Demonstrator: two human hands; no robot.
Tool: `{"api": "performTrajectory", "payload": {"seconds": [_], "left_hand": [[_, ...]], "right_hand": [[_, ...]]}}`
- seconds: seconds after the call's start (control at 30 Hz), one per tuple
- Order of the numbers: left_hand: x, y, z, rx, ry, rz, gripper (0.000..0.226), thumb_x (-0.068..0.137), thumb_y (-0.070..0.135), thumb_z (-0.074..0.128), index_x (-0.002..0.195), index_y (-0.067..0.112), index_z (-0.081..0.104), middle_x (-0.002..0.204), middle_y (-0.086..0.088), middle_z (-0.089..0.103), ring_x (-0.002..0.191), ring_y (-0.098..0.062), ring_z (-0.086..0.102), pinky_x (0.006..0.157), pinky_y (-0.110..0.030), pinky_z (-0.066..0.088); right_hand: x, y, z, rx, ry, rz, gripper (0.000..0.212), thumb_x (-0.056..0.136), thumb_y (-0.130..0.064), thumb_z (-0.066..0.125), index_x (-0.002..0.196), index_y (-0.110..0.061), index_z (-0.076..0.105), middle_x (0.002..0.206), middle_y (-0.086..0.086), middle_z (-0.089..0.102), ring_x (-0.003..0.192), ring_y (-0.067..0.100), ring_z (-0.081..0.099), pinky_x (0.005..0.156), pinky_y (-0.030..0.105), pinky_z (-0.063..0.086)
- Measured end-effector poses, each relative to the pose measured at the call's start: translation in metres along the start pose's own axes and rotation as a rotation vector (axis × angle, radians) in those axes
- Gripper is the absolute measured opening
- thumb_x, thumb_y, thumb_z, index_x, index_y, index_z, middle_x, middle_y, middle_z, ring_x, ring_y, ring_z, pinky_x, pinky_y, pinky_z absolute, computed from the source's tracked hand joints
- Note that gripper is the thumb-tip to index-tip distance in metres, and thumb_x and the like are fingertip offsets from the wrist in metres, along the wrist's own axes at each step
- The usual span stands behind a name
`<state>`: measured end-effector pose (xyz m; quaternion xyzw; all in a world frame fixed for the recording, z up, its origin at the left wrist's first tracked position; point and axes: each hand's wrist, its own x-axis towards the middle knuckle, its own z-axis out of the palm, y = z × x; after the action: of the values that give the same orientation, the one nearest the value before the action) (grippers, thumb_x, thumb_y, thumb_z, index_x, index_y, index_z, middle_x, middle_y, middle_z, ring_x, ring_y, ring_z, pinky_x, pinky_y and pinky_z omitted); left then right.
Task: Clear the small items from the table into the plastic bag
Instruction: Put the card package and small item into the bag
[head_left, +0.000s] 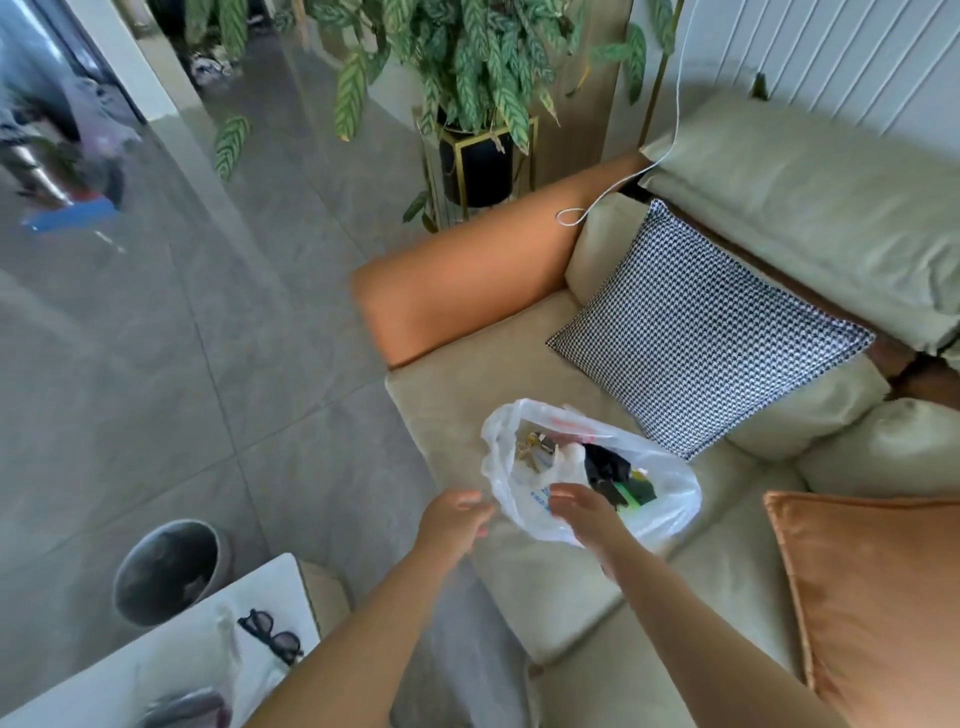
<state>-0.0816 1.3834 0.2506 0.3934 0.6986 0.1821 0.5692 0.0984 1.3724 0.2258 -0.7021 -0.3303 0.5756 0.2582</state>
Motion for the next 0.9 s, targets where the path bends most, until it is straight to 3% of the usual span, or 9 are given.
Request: {"api": "performTrajectory", "payload": {"seconds": [0.07, 0.17, 0.27, 0.4, 0.53, 0.6, 0.67, 0.77, 0.9], "left_hand": [[-0.026, -0.016, -0.006, 0.108, 0.006, 0.051, 0.015, 0.079, 0.026, 0.063, 0.066, 0.024, 0.057, 0.071, -0.002, 0.060, 0.067, -0.017, 0.059, 0.062, -0.024, 0.043], [-0.061, -0.047, -0.014, 0.163, 0.044, 0.029, 0.013, 0.082, 0.025, 0.065, 0.070, 0.023, 0.059, 0.067, 0.004, 0.060, 0.064, -0.010, 0.056, 0.055, -0.021, 0.043], [-0.092, -0.084, -0.017, 0.205, 0.087, 0.009, 0.015, 0.084, 0.029, 0.064, 0.071, 0.023, 0.060, 0.075, 0.000, 0.067, 0.073, -0.017, 0.063, 0.071, -0.027, 0.051], [-0.143, -0.127, -0.010, 0.254, 0.179, -0.038, 0.019, 0.091, 0.031, 0.053, 0.089, 0.017, 0.065, 0.089, -0.012, 0.065, 0.074, -0.014, 0.054, 0.065, -0.021, 0.039], [-0.197, -0.174, 0.007, 0.287, 0.269, -0.137, 0.035, 0.093, 0.043, 0.046, 0.118, 0.024, 0.061, 0.120, 0.005, 0.064, 0.104, -0.012, 0.058, 0.090, -0.023, 0.044], [-0.222, -0.197, 0.018, 0.274, 0.296, -0.199, 0.038, 0.094, 0.046, 0.044, 0.121, 0.025, 0.060, 0.125, 0.006, 0.062, 0.115, -0.013, 0.057, 0.098, -0.026, 0.044], [-0.248, -0.217, 0.028, 0.250, 0.335, -0.239, 0.036, 0.095, 0.044, 0.043, 0.122, 0.026, 0.059, 0.125, 0.007, 0.061, 0.114, -0.011, 0.057, 0.094, -0.023, 0.044], [-0.290, -0.247, 0.041, 0.139, 0.396, -0.296, 0.034, 0.096, 0.042, 0.042, 0.120, 0.025, 0.060, 0.123, 0.007, 0.061, 0.108, -0.009, 0.058, 0.087, -0.021, 0.042], [-0.338, -0.295, 0.053, 0.047, 0.513, -0.369, 0.029, 0.094, 0.044, 0.045, 0.109, 0.026, 0.063, 0.105, 0.004, 0.065, 0.104, -0.012, 0.060, 0.091, -0.024, 0.044]], "right_hand": [[-0.029, -0.006, 0.014, -0.120, -0.069, -0.073, 0.031, 0.088, -0.013, 0.059, 0.120, -0.013, 0.059, 0.110, -0.002, 0.057, 0.103, 0.013, 0.052, 0.083, 0.022, 0.039], [-0.066, -0.005, 0.034, -0.336, -0.163, -0.168, 0.028, 0.092, -0.018, 0.055, 0.119, -0.012, 0.060, 0.112, 0.000, 0.060, 0.100, 0.008, 0.051, 0.077, 0.017, 0.039], [-0.095, 0.010, 0.048, -0.487, -0.254, -0.251, 0.023, 0.092, -0.019, 0.054, 0.110, -0.010, 0.065, 0.104, 0.002, 0.063, 0.092, 0.009, 0.052, 0.069, 0.009, 0.039], [-0.125, 0.039, 0.057, -0.669, -0.381, -0.324, 0.018, 0.091, -0.023, 0.055, 0.093, -0.012, 0.068, 0.086, 0.000, 0.062, 0.081, 0.012, 0.054, 0.068, 0.016, 0.041], [-0.147, 0.070, 0.064, -0.944, -0.492, -0.477, 0.036, 0.085, -0.044, 0.038, 0.090, -0.019, 0.063, 0.084, 0.002, 0.066, 0.087, 0.019, 0.064, 0.076, 0.024, 0.046], [-0.161, 0.080, 0.071, -1.009, -0.525, -0.536, 0.020, 0.084, -0.037, 0.039, 0.075, -0.024, 0.050, 0.069, -0.003, 0.058, 0.071, 0.014, 0.061, 0.066, 0.021, 0.044], [-0.181, 0.092, 0.081, -1.020, -0.560, -0.526, 0.030, 0.091, -0.031, 0.046, 0.062, -0.027, 0.038, 0.063, -0.006, 0.046, 0.068, 0.011, 0.050, 0.069, 0.026, 0.041], [-0.204, 0.115, 0.098, -1.069, -0.636, -0.477, 0.024, 0.092, -0.035, 0.049, 0.069, -0.026, 0.051, 0.090, 0.003, 0.066, 0.091, 0.017, 0.060, 0.073, 0.026, 0.037], [-0.239, 0.143, 0.128, -1.180, -0.751, -0.488, 0.035, 0.095, -0.039, 0.045, 0.115, -0.016, 0.062, 0.126, 0.004, 0.062, 0.118, 0.017, 0.056, 0.092, 0.023, 0.041]]}}
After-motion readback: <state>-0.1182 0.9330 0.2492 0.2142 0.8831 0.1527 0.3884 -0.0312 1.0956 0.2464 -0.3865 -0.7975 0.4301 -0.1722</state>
